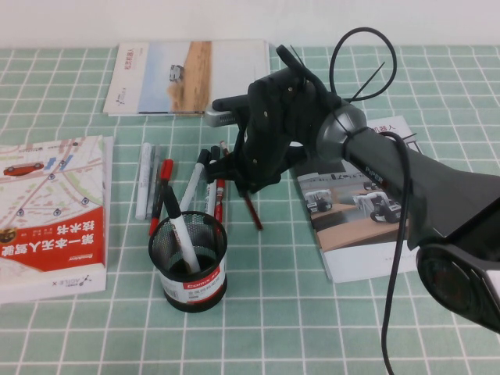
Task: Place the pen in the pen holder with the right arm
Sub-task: Pick up the pen on the table, then place the pen onto the pen holder
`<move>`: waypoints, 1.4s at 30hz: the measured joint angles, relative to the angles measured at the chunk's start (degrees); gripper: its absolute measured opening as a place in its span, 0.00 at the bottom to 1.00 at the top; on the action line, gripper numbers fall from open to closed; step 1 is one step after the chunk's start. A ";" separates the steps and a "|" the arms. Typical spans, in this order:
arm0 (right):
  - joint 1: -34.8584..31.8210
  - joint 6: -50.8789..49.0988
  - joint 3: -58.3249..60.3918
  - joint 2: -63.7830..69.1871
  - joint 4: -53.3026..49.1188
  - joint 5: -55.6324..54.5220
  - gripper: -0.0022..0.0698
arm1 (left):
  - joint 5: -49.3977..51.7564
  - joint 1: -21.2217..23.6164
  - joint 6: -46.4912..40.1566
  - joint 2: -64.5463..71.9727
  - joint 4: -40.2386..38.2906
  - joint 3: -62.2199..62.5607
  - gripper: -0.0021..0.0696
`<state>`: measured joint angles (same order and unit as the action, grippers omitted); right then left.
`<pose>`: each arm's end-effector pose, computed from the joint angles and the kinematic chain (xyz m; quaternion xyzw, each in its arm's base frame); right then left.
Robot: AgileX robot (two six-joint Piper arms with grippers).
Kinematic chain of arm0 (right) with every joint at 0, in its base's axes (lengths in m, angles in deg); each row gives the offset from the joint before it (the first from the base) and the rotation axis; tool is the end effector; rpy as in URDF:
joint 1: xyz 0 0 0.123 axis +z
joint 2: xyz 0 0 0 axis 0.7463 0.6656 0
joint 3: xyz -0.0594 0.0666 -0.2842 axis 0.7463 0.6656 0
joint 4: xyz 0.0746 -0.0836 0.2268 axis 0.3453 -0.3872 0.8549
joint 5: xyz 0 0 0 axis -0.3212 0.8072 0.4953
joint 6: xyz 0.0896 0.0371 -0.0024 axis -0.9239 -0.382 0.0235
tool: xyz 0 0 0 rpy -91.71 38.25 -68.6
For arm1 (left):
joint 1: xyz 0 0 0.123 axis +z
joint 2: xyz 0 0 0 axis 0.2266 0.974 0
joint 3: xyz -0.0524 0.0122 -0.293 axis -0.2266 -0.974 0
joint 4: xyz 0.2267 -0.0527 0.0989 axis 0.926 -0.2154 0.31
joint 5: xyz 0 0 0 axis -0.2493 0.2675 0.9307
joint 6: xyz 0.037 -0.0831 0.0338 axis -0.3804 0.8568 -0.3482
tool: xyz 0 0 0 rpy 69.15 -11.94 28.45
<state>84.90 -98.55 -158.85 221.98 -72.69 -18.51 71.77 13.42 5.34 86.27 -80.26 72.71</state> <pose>0.4389 0.3263 0.1877 -0.1661 0.9661 0.0893 0.1764 0.0461 -0.0010 0.1701 -0.0077 0.8059 -0.0105 0.5919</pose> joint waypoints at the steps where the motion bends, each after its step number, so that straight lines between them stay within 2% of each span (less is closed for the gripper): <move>1: 0.00 0.00 0.01 0.00 0.00 0.39 0.20 | 0.00 0.00 0.00 0.00 0.00 0.00 0.02; 7: 0.00 1.36 -0.35 0.22 -0.40 1.75 0.05 | 0.00 0.00 0.00 0.00 0.00 0.00 0.02; 17: 0.00 3.91 0.30 -1.20 -0.77 6.28 0.04 | 0.00 0.00 0.00 0.00 0.00 0.00 0.02; 22: 0.72 4.53 10.63 -11.04 -3.23 5.51 0.04 | 0.00 0.00 0.00 0.00 0.00 0.00 0.02; 32: 3.02 1.99 54.52 -44.61 -3.50 -27.79 0.04 | 0.00 0.00 0.00 0.00 0.00 0.00 0.02; 37: 5.45 1.95 73.73 -56.46 -3.29 -52.13 0.04 | 0.00 0.00 0.00 0.00 0.00 0.00 0.02; 42: 7.69 1.95 87.50 -61.95 -3.82 -80.49 0.04 | 0.00 0.00 0.00 0.00 0.00 0.00 0.02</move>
<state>92.60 -96.60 -71.35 160.03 -76.51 -98.99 71.77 13.42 5.34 86.27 -80.26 72.71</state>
